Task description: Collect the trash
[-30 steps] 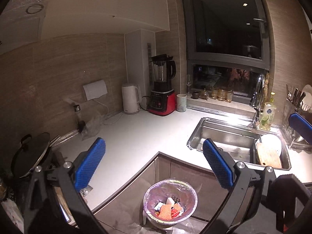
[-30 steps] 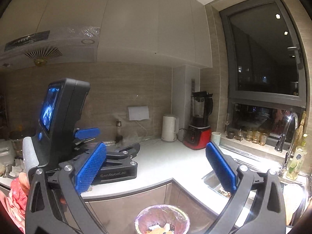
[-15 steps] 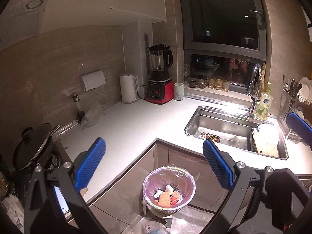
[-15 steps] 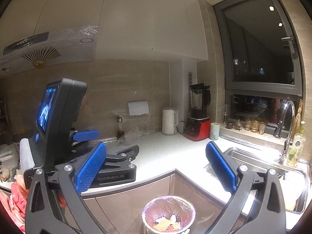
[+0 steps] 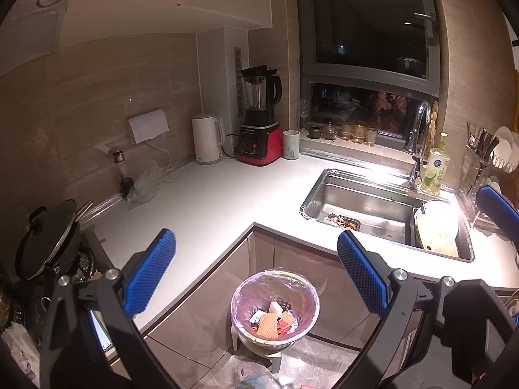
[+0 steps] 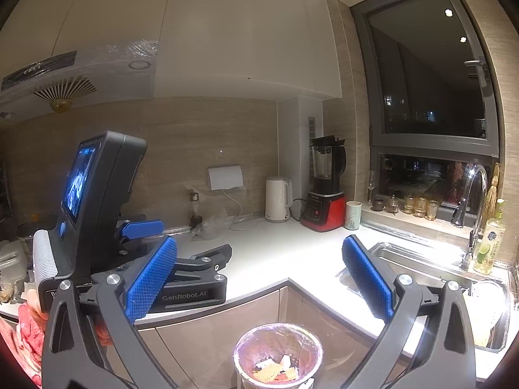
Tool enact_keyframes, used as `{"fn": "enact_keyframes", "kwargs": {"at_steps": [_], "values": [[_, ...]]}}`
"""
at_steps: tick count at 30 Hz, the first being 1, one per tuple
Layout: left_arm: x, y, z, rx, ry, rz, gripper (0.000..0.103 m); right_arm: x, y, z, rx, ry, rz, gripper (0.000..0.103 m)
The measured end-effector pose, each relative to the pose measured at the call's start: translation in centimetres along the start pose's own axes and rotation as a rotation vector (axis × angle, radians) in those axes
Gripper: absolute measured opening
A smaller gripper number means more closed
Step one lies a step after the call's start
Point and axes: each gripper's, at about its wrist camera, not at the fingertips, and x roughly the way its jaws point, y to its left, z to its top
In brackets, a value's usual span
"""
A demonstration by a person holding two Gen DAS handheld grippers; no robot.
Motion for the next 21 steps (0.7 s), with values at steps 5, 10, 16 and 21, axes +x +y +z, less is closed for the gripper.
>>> {"fn": "enact_keyframes", "kwargs": {"at_steps": [5,10,16,21], "values": [[0.13,0.01,0.07,0.0,-0.002,-0.001,0.095,0.09,-0.06,-0.07,0.0,0.001,-0.009,0.101],[0.28,-0.07,0.1,0.002,-0.001,-0.004,0.095,0.1,-0.07,-0.19,0.008,0.004,-0.011,0.101],[0.47,-0.03,0.22,0.003,0.002,-0.009,0.095,0.14,-0.12,-0.28,0.014,0.009,-0.012,0.101],[0.61,0.09,0.23,0.002,0.003,-0.009,0.095,0.42,0.11,-0.09,0.018,0.013,-0.014,0.101]]}}
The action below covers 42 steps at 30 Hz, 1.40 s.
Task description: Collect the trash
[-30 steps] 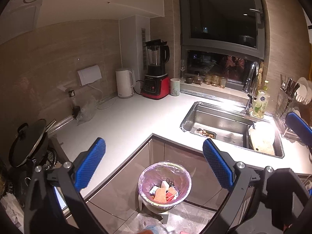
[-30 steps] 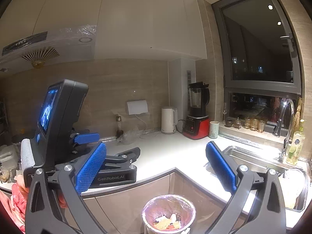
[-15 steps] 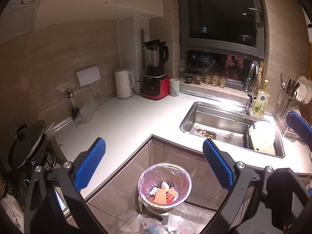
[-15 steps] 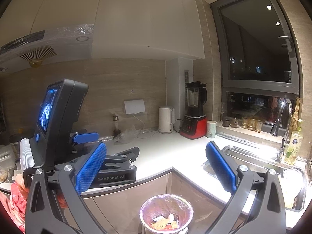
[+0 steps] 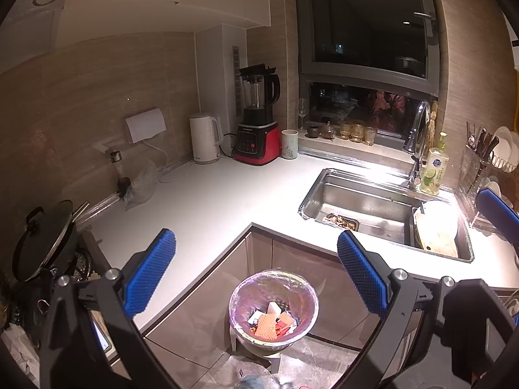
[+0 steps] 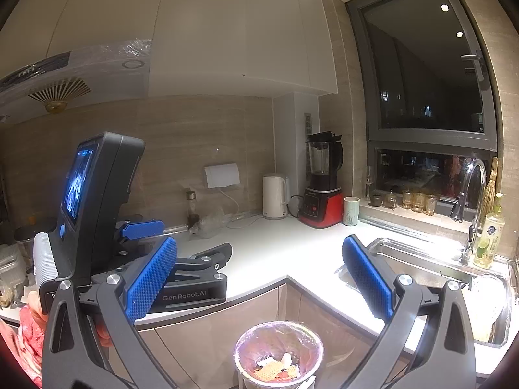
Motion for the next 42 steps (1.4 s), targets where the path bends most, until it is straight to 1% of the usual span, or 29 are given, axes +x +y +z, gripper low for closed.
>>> {"fn": "enact_keyframes", "kwargs": {"at_steps": [19,28,35,42], "values": [[0.1,0.7,-0.2,-0.013,0.004,0.005,0.095,0.1,0.9,0.0,-0.016,0.003,-0.014,0.101],[0.3,0.7,-0.3,-0.019,0.018,-0.007,0.095,0.3,1.1,0.0,-0.016,0.004,-0.023,0.101],[0.6,0.3,-0.4,-0.03,-0.001,0.023,0.095,0.8,1.0,0.0,-0.009,0.014,-0.033,0.101],[1.2,-0.1,-0.1,-0.035,-0.001,0.033,0.095,1.1,0.6,-0.1,0.004,0.021,-0.035,0.101]]}}
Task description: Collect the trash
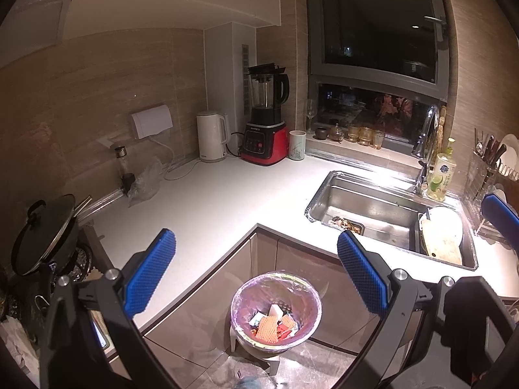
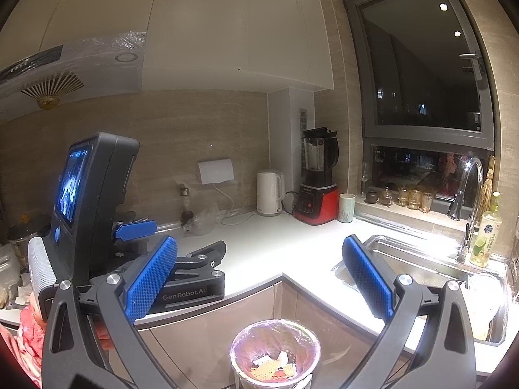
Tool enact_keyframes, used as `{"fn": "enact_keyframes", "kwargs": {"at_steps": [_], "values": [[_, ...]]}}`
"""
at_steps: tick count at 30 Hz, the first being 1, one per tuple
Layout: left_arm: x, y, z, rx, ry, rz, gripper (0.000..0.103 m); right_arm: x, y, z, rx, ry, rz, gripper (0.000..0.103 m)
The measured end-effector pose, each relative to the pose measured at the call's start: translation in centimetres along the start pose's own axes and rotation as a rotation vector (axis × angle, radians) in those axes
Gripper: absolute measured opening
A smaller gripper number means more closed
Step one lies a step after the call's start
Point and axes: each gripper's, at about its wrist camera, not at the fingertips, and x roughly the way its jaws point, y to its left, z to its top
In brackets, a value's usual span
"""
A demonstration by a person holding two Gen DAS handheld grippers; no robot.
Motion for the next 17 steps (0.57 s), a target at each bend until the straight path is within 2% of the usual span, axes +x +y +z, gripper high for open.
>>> {"fn": "enact_keyframes", "kwargs": {"at_steps": [8,17], "values": [[1.5,-0.4,0.3,0.01,0.059,-0.039,0.095,0.6,-0.6,-0.1,0.01,0.018,-0.01,0.101],[2.4,-0.8,0.1,0.019,0.053,-0.015,0.095,1.6,-1.1,-0.2,0.023,0.039,-0.017,0.101]]}}
